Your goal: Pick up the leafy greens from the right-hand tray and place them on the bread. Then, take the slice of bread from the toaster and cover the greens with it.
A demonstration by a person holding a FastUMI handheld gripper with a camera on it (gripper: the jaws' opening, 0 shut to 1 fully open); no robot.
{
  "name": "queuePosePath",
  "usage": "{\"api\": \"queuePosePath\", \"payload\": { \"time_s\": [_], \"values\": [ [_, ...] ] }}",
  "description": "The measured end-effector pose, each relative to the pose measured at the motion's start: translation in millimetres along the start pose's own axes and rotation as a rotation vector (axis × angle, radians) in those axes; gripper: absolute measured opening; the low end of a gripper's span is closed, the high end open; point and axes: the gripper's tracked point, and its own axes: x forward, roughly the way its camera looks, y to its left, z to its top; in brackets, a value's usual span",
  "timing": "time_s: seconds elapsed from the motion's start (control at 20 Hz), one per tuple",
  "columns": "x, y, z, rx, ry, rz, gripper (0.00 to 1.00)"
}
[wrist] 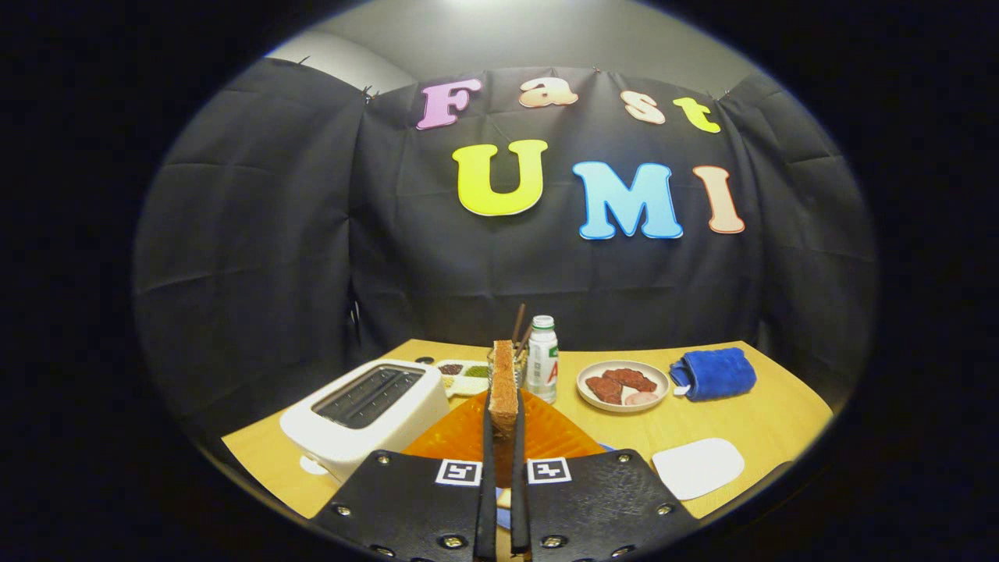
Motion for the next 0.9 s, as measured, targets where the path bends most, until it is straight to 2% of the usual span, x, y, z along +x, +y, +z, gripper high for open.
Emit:
{"api": "queuePosePath", "payload": {
  "time_s": [0.15, 0.3, 0.9],
  "values": [
    [-3, -21, -42, 0.009, 0.071, 0.008, 0.07],
    [-8, -35, -61, 0.016, 0.105, 0.015, 0.07],
    [-8, -34, -66, 0.01, 0.11, 0.022, 0.07]
  ]
}}
